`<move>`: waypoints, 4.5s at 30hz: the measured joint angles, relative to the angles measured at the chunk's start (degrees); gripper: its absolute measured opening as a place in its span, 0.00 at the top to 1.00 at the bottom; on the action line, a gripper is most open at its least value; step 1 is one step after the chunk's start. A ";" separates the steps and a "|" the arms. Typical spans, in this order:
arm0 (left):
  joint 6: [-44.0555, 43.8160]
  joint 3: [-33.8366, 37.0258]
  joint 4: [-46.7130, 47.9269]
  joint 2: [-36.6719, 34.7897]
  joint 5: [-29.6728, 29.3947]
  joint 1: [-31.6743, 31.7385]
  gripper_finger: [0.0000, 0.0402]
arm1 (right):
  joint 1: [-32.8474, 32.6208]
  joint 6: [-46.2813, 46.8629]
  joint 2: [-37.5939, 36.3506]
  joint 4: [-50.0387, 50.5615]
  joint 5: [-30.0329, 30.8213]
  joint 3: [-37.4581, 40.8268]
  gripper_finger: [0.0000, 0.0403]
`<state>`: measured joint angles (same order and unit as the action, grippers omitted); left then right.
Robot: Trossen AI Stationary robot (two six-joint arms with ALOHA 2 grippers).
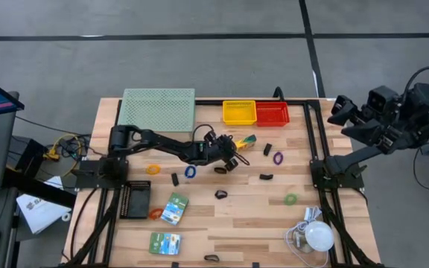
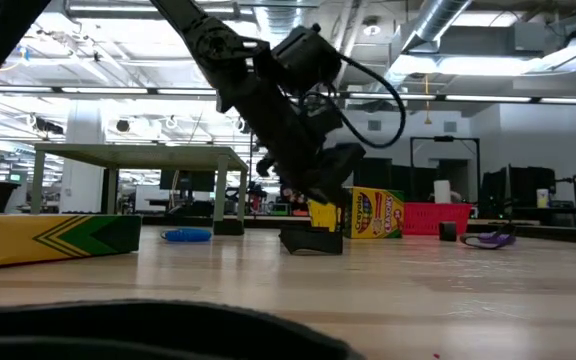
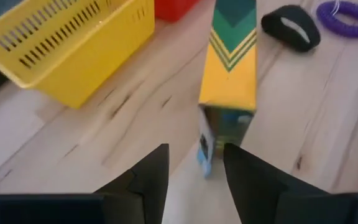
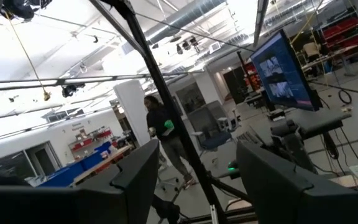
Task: Pick & Place Office Desk Supplies
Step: Put the yellow crayon box into the black basket
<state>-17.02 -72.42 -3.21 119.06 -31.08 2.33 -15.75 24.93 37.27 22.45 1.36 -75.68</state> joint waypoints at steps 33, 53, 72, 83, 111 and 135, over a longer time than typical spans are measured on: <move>-5.49 -0.07 -2.01 -7.51 18.18 -2.53 1.00 | 0.00 0.15 0.99 -3.30 -2.86 0.00 0.48; -26.59 -0.09 19.41 -31.40 38.06 -9.08 1.00 | 0.01 -0.01 3.05 -5.57 -3.04 0.02 0.48; -49.39 -0.09 50.90 -44.98 40.99 -29.15 1.00 | 0.00 0.15 10.12 -15.91 -3.03 0.02 0.48; -53.82 -0.09 68.70 -47.94 46.76 -35.95 1.00 | 0.03 0.94 13.83 -22.49 -2.89 0.00 0.48; -26.42 -0.09 93.12 -46.71 44.50 -38.69 1.00 | 0.17 -0.94 16.40 -28.74 -1.07 0.00 0.48; -14.88 2.46 93.12 -36.43 41.64 -38.69 1.00 | 0.72 -1.56 16.34 -28.69 -1.79 0.00 0.48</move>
<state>-31.90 -69.96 89.91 82.63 10.57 -36.36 -15.03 23.38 53.60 -6.24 -0.43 -75.68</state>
